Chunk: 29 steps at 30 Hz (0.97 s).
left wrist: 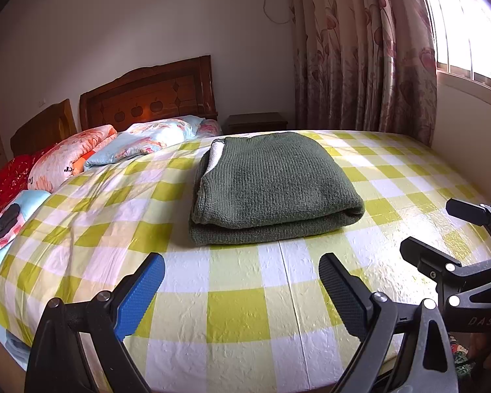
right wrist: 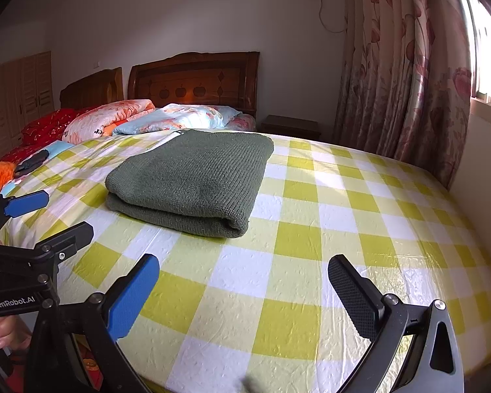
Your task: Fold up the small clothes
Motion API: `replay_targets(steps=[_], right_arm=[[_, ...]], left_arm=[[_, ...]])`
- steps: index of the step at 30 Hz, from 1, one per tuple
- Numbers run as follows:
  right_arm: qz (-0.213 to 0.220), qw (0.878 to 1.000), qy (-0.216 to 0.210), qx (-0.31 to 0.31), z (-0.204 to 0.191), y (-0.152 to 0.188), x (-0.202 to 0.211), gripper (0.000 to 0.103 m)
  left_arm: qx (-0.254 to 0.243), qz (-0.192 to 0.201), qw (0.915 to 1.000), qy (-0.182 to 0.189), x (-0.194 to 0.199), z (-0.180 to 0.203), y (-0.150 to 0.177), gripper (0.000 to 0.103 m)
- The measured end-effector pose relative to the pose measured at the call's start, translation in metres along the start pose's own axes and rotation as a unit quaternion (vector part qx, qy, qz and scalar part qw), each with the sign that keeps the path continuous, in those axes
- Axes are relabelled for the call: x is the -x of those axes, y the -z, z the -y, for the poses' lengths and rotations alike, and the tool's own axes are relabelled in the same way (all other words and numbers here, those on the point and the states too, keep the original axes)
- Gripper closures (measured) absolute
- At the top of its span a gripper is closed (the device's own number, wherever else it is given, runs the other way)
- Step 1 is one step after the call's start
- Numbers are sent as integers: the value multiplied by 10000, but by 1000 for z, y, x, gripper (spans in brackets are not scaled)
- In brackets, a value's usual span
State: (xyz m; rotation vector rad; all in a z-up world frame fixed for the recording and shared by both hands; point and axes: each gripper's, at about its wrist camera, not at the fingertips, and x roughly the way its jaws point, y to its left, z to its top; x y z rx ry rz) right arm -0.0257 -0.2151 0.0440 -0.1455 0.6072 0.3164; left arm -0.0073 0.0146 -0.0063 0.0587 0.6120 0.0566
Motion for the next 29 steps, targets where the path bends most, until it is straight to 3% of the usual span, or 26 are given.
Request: replay_targets(steps=[29], right_arm=[[-39,10000,-39,4,-1,3,-3,0]], left_arm=[[11,160,9998,143,5,1,0,6]])
